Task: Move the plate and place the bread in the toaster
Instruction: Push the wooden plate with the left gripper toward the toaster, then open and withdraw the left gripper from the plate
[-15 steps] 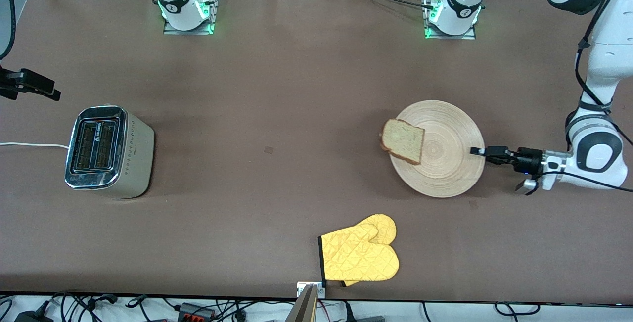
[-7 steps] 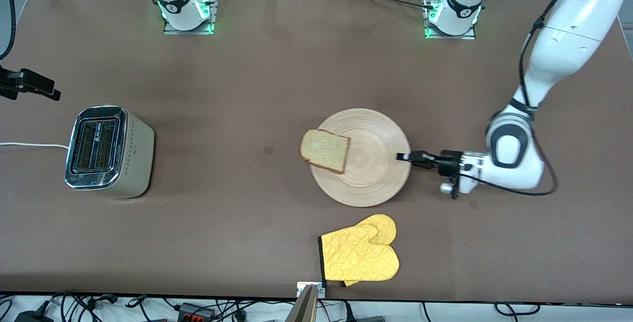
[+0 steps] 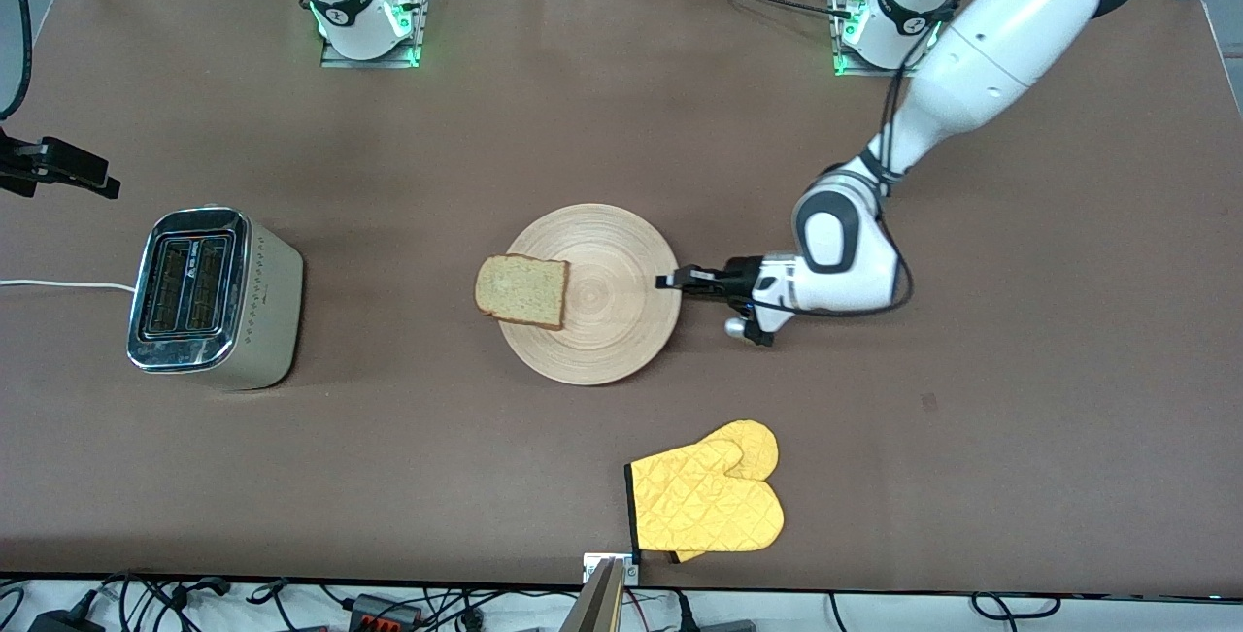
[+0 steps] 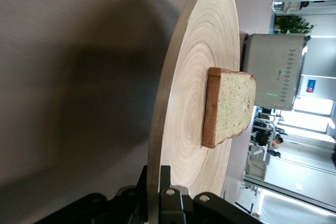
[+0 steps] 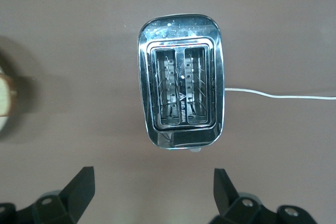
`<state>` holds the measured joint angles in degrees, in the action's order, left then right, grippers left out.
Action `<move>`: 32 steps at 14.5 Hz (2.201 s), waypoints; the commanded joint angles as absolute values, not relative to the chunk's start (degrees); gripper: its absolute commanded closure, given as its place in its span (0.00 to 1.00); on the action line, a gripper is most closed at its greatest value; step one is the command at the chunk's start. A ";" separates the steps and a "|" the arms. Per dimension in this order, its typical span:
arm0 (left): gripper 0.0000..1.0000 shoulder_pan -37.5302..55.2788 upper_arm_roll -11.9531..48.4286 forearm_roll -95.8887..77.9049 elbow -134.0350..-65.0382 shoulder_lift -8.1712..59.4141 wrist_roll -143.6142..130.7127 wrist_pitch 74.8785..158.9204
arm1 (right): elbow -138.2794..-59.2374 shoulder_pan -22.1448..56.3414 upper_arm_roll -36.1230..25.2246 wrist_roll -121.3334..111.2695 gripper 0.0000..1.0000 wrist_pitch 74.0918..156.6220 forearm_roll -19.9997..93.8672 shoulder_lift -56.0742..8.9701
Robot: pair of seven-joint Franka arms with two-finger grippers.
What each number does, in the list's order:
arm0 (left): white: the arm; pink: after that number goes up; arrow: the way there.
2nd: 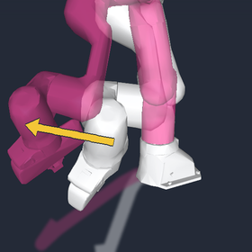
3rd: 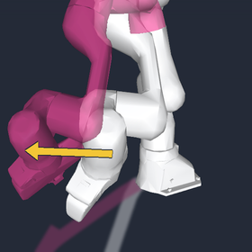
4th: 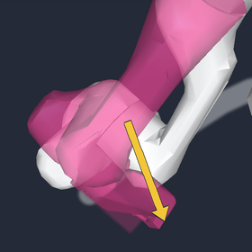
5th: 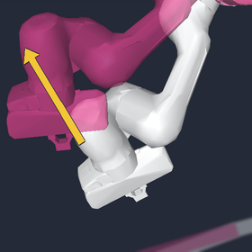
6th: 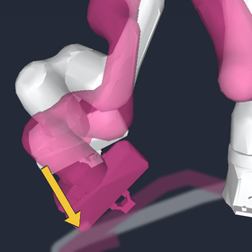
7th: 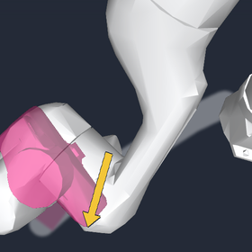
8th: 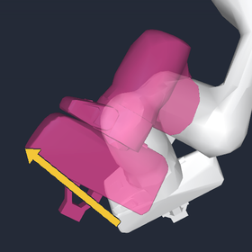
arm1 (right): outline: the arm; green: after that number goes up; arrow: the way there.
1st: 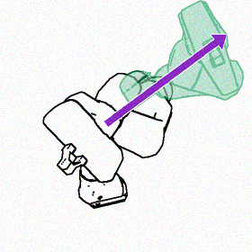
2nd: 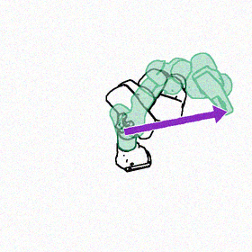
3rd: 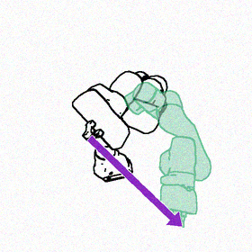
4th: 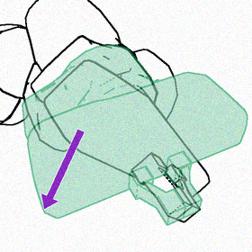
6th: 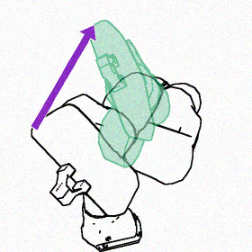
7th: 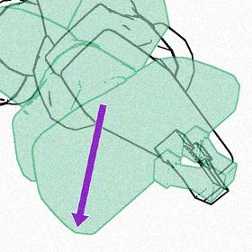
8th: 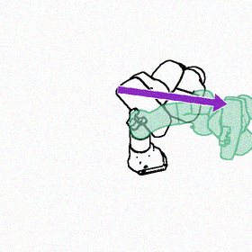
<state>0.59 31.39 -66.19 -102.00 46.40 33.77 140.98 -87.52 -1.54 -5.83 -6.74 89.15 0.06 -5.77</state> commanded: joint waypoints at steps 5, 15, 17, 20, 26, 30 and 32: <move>0.98 4.83 31.55 -78.89 -100.63 48.86 43.04 146.51 | -86.48 -2.02 -5.62 -7.29 0.00 88.50 0.70 -6.24; 0.00 -0.60 30.67 -76.50 -101.60 46.85 47.46 141.70 | -86.48 -2.11 -5.62 -7.29 0.00 88.42 0.70 -6.24; 0.00 -5.60 30.67 -64.84 -100.90 46.93 47.29 135.04 | -86.48 -2.11 -5.62 -7.29 0.00 88.42 0.70 -6.24; 0.00 -10.63 28.31 -39.56 -98.44 46.93 46.06 122.38 | -86.48 -2.11 -5.62 -7.29 0.00 88.42 0.70 -6.24; 0.00 -13.80 27.60 -9.90 -88.00 46.85 32.99 102.61 | -86.48 -2.11 -5.62 -7.29 0.00 88.42 0.79 -6.33; 0.00 -12.22 28.74 5.77 -81.57 45.09 18.40 88.88 | -86.48 -1.85 -5.62 -7.21 0.00 88.42 0.88 -6.33; 0.00 -10.73 28.74 12.18 -81.47 42.21 14.26 86.41 | -86.48 -1.76 -5.62 -7.21 0.00 87.72 0.79 -6.24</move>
